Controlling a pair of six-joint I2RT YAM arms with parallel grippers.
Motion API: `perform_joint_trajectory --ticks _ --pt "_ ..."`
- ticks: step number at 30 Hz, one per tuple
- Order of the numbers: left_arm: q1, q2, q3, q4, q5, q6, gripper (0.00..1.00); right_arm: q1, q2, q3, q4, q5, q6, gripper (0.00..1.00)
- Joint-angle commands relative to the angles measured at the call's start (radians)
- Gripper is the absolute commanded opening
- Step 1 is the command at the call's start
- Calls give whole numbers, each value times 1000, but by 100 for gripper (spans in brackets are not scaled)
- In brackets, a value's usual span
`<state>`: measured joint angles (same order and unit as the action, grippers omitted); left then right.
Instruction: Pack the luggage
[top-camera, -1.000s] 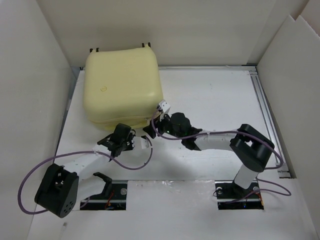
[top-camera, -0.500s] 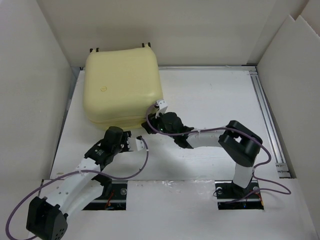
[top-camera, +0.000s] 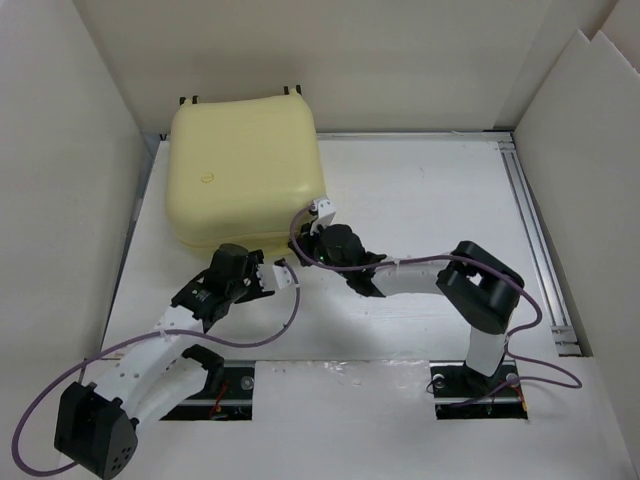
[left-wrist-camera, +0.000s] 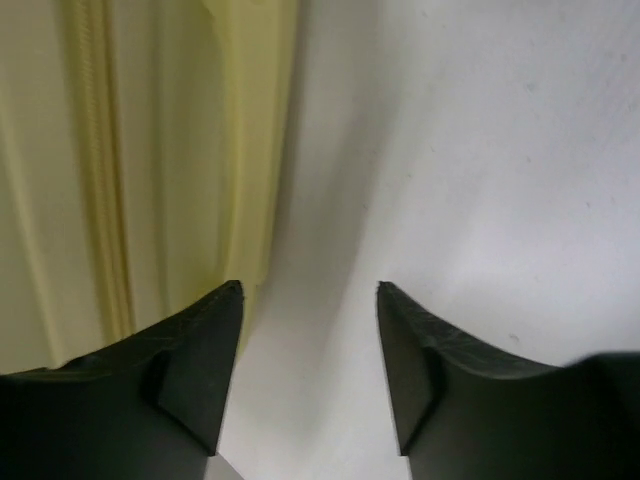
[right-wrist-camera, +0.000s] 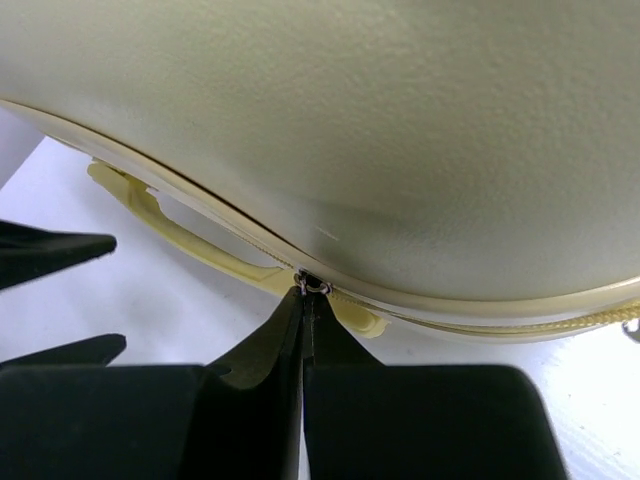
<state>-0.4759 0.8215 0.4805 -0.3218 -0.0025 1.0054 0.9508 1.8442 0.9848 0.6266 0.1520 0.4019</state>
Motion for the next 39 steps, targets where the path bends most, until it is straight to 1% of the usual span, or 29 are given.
perform_joint_trajectory --ticks 1,5,7,8,9,12,15,18,21,22,23,25,26,27,29,30,32,33,34,35,39 --pt "-1 24 58 56 48 -57 54 8 -40 45 -39 -17 -76 0" --pt "-1 34 24 89 39 -10 60 8 -59 60 -64 -29 -100 0" --pt "-1 45 -9 122 -5 12 61 8 -68 51 -64 -29 -110 0" --pt "-1 54 -20 163 -22 12 61 8 -77 51 -64 -29 -110 0" --pt "-1 54 -20 190 -59 21 64 8 -77 39 -64 -29 -110 0" --pt "-1 129 -22 278 -108 12 67 8 -86 17 -36 -29 -120 0" --pt "-1 247 27 294 -142 2 67 8 -95 -11 2 -40 -101 0" --pt "35 358 47 273 -123 38 65 8 -96 -34 12 -40 -92 0" --pt "45 381 18 282 -123 94 63 8 -105 -34 21 -40 -92 0" --pt "45 381 3 317 -137 107 63 8 -105 -34 21 -51 -92 0" --pt "45 381 -8 331 -137 107 65 8 -105 -34 21 -51 -92 0" --pt "45 395 -17 340 -149 117 65 8 -105 -43 31 -62 -92 0" --pt "45 409 -26 340 -149 117 62 8 -105 -54 32 -71 -92 0" --pt "45 425 -26 340 -165 117 53 8 -105 -54 41 -71 -92 0" --pt "45 487 -26 349 -185 117 31 8 -114 -75 41 -56 -83 0" --pt "45 499 -36 349 -195 117 15 8 -131 -93 41 -45 -83 0" --pt "45 499 -51 358 -195 130 2 8 -154 -116 13 12 -83 0" --pt "45 499 -65 359 -195 130 0 8 -184 -126 -13 39 -83 0" --pt "45 499 -65 349 -195 139 0 8 -197 -126 -46 67 -83 0" --pt "45 499 -74 349 -195 139 0 8 -210 -126 -121 133 -92 0" --pt "45 499 -128 366 -221 163 0 -1 -259 -135 -252 289 -158 0"
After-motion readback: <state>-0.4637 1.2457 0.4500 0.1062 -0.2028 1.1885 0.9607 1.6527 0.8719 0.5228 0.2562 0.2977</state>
